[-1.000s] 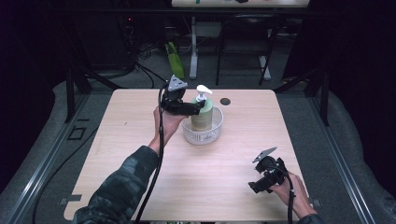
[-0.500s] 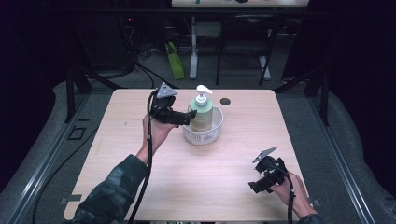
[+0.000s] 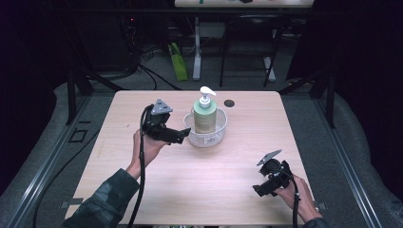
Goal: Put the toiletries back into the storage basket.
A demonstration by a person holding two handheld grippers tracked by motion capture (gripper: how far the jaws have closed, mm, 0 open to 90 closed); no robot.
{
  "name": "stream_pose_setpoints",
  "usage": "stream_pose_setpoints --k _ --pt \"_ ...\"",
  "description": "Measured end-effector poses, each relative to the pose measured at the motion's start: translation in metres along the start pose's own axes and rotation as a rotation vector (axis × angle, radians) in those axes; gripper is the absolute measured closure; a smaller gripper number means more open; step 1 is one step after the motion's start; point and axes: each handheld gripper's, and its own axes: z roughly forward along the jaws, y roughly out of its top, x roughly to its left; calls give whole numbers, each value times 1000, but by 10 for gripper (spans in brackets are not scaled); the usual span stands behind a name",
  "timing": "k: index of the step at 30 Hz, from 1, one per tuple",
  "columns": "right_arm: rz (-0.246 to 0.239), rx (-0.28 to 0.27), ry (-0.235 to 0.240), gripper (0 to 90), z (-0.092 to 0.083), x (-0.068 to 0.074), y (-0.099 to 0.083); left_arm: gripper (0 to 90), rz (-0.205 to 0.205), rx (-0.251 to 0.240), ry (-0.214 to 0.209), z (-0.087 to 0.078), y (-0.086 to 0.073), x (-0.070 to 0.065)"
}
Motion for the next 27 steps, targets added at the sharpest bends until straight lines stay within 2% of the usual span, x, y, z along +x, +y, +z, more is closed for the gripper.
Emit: stream_pose_setpoints --k 14,16,17,19,21,25,27 --pt "4 -5 -2 46 -1 0 0 0 -4 63 23 -25 -48 -4" --pt "3 -4 -3 47 -1 0 0 0 5 85 30 -26 -53 -5" --pt "5 -3 -3 46 -1 0 0 0 12 109 33 -28 -60 -7" --pt "0 -3 -8 47 -1 -1 0 0 20 122 31 -28 -63 -7" --pt "1 -5 -9 47 -1 -1 0 0 36 160 35 -30 -72 -10" --pt "0 -4 -9 47 -1 -1 0 0 33 202 52 -31 -90 -12" --pt "1 -3 -10 47 -1 -1 0 0 21 235 41 -29 -100 -12"
